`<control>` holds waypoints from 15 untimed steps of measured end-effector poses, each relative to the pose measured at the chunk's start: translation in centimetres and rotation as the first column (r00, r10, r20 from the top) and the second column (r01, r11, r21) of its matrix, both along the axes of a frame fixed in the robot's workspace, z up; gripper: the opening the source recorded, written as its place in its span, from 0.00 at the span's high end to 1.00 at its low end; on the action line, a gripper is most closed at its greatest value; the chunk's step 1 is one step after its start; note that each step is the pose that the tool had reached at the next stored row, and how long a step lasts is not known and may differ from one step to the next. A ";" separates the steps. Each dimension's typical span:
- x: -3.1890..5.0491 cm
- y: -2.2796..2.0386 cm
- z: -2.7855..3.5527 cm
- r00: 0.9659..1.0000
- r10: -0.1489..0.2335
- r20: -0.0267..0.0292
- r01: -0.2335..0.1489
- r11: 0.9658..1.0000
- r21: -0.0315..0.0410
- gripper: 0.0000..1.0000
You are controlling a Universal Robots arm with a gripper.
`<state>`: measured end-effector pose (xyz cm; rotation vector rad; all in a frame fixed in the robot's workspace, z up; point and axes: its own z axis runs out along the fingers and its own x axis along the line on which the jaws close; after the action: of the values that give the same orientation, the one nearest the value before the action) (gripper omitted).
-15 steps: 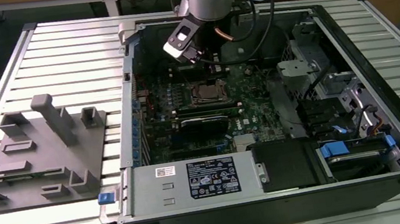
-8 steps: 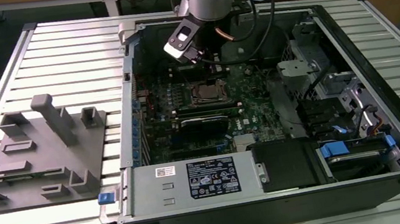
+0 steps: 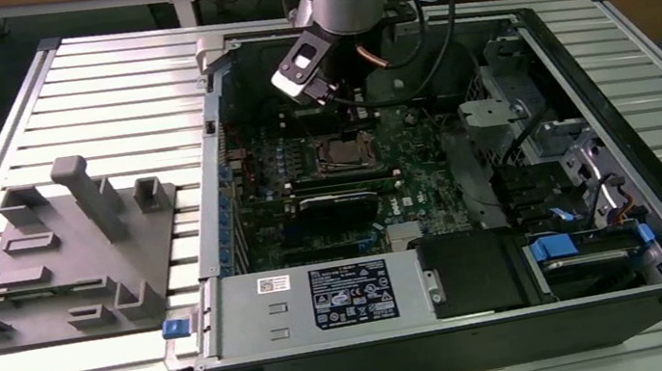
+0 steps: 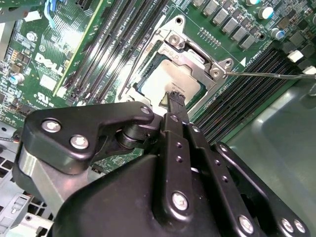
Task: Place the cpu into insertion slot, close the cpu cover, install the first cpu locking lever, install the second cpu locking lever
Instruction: 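Close the cpu cover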
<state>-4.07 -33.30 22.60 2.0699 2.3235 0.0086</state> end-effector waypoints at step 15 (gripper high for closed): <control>0.00 0.00 0.00 0.999 0.054 0.000 -0.054 0.999 0.001 0.89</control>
<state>-4.08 -33.30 22.60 2.0071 2.3788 0.0107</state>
